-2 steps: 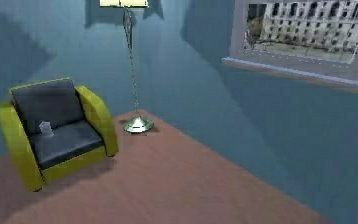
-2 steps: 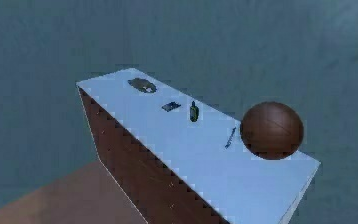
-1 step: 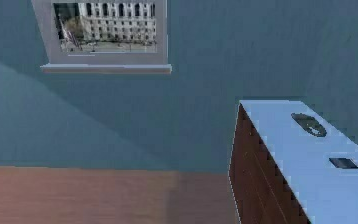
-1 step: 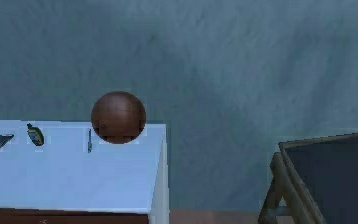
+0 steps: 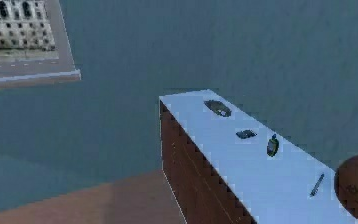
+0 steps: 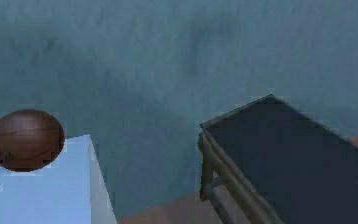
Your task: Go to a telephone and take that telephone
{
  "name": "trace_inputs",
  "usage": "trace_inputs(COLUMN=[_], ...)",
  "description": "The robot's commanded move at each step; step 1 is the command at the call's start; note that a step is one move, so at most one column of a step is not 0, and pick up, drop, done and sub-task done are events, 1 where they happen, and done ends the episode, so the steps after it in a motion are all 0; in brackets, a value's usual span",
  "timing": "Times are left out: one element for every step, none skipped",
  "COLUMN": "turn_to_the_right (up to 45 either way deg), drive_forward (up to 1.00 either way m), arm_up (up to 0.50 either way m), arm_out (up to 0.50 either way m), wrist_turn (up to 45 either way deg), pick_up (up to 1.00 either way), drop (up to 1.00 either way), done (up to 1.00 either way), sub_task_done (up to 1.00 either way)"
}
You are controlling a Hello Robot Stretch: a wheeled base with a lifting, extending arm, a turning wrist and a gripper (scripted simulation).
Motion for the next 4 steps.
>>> trace_inputs(turn_to_the_right=[0.0,-45.0,-12.0,0.0], drive_forward=[0.35,0.00,0.00,0.00], arm_up=[0.00,0.00,0.00,0.50], arm_out=[0.00,0.00,0.00,0.00], wrist_turn=[0.0,0.0,0.0,0.0], pick_up=[0.00,0.00,0.00,0.00], drop=[0.00,0.00,0.00,0.00], done=[0.00,0.00,0.00,0.00], sub_task_done=[0.00,0.00,0.00,0.00])
